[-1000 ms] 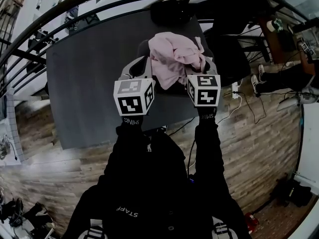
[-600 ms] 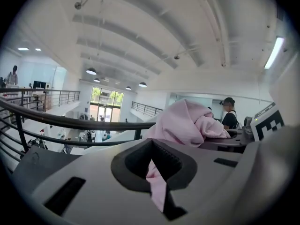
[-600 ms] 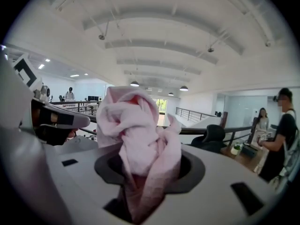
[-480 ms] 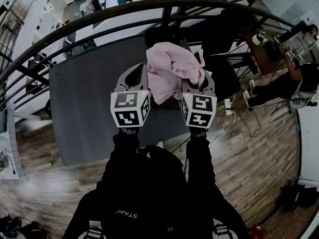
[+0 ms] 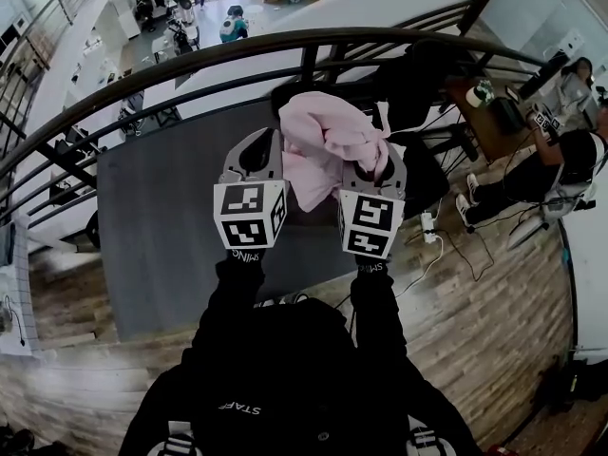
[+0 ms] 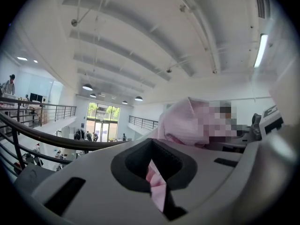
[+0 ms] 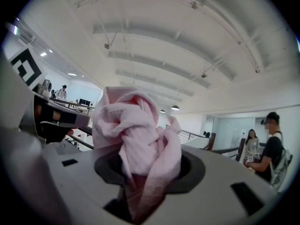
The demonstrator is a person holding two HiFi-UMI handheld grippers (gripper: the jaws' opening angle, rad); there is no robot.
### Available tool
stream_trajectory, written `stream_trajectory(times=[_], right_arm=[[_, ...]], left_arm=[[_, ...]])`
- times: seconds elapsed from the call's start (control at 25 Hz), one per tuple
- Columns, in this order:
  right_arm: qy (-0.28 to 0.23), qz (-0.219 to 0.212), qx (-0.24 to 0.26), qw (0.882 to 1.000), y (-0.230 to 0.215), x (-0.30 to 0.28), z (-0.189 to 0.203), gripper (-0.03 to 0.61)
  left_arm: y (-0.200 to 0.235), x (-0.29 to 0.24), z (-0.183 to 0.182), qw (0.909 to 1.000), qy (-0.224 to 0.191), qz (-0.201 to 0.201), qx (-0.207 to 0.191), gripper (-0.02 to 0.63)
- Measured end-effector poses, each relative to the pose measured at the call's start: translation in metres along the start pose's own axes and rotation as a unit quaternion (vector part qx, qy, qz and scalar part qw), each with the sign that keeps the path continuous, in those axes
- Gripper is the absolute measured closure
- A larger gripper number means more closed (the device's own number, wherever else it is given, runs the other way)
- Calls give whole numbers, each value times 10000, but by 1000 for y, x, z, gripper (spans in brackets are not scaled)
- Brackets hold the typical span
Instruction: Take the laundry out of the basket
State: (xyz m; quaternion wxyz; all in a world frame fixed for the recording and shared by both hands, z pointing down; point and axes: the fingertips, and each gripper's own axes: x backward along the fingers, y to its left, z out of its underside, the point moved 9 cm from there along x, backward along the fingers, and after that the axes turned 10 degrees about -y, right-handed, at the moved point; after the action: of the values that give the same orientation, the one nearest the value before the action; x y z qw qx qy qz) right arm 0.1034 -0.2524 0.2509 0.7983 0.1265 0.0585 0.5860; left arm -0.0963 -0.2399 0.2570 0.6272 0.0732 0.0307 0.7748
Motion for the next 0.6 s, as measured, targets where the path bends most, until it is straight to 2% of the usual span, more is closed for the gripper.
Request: stream_trajectory(times=[0.6], right_arm=[[-552, 173, 293, 9979, -6, 11, -32, 383]], left_arm=[[-7, 5, -26, 9978, -602, 3, -264, 614]])
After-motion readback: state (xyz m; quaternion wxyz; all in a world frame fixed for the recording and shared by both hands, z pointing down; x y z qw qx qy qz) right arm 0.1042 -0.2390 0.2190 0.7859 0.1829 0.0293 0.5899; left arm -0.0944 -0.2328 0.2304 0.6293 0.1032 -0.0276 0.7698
